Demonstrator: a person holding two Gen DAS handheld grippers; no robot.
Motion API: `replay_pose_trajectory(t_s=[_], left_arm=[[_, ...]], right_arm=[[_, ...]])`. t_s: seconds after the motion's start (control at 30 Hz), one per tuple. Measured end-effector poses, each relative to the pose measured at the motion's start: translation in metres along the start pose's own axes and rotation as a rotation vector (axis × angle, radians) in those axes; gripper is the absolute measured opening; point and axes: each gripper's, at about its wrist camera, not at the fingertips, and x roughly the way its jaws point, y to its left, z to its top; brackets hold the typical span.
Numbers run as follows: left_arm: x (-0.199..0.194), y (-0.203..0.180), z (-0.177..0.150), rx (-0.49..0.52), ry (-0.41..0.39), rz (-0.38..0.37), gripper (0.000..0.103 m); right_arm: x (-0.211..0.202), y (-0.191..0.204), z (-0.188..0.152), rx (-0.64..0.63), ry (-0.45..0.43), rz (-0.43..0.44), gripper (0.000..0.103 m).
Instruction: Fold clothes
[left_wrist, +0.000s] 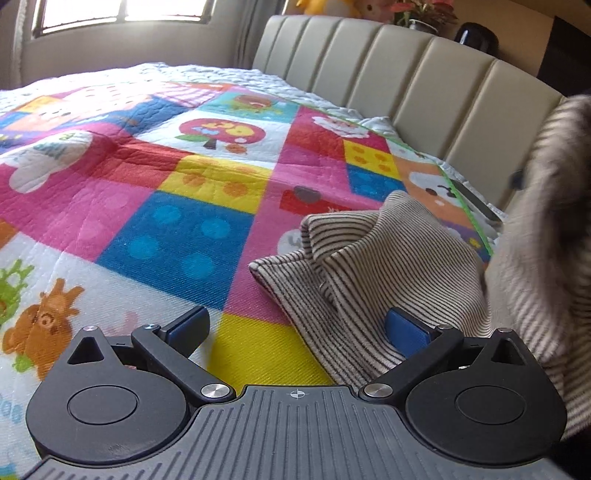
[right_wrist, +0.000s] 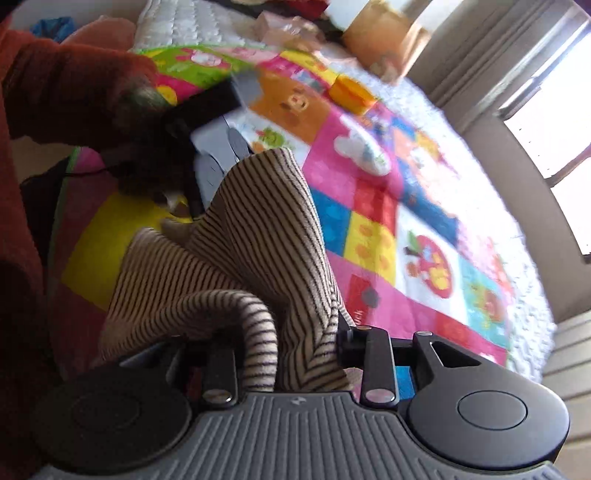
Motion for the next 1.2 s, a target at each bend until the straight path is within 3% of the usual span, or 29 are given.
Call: replay_pose_trajectory(t_s=[0.13, 0.2, 0.23, 0.27, 0.33, 0.5, 0.63, 0.73, 0.87, 1.03, 1.13, 1.2], left_arm=[[-0.031, 0.022, -0.001, -0.113, -0.058, -0.018, 0.103], [-0.05, 0.026, 0.001, -0.13, -0.092, -0.048, 0.103], [-0.057, 0.026, 0.002, -0.124, -0.104, -0.061, 0.103], [-0.064, 0.023, 0.004, -0.109, -0.115, -0.075, 0.103], [-0.071, 0.013, 0.006, -0.066, -0.117, -0.123, 0.103], [-0.072, -0.024, 0.005, 0.068, -0.098, -0.268, 0.103], [-0.059, -0.052, 0.003, 0.166, -0.059, -0.327, 0.103], [-0.046, -0.059, 0.006, 0.203, -0.061, -0.208, 0.103], [-0.031, -0.058, 0.014, 0.223, -0.077, -0.023, 0.103], [-0.025, 0.013, 0.036, -0.069, -0.115, 0.177, 0.103], [-0.033, 0.043, 0.033, -0.185, -0.123, 0.257, 0.103], [-0.041, 0.054, 0.029, -0.22, -0.123, 0.254, 0.103]], right_arm=[[0.065, -0.021, -0.004, 0.018, 0.048, 0.041, 0.041], [0.074, -0.027, -0.007, 0.07, 0.031, 0.047, 0.05], [0.071, -0.029, -0.012, 0.115, 0.018, 0.037, 0.06], [0.066, -0.031, -0.018, 0.163, 0.003, 0.022, 0.071], [0.057, -0.035, -0.031, 0.26, -0.028, -0.009, 0.08], [0.032, -0.046, -0.062, 0.502, -0.104, -0.085, 0.086], [0.025, -0.062, -0.092, 0.743, -0.131, -0.221, 0.103], [0.039, -0.072, -0.111, 0.86, -0.119, -0.273, 0.103], [0.061, -0.062, -0.122, 0.899, -0.108, -0.301, 0.103], [0.07, -0.051, -0.138, 0.98, -0.143, -0.316, 0.103], [0.072, -0.046, -0.154, 1.073, -0.155, -0.261, 0.103], [0.075, -0.043, -0.164, 1.135, -0.166, -0.23, 0.103]])
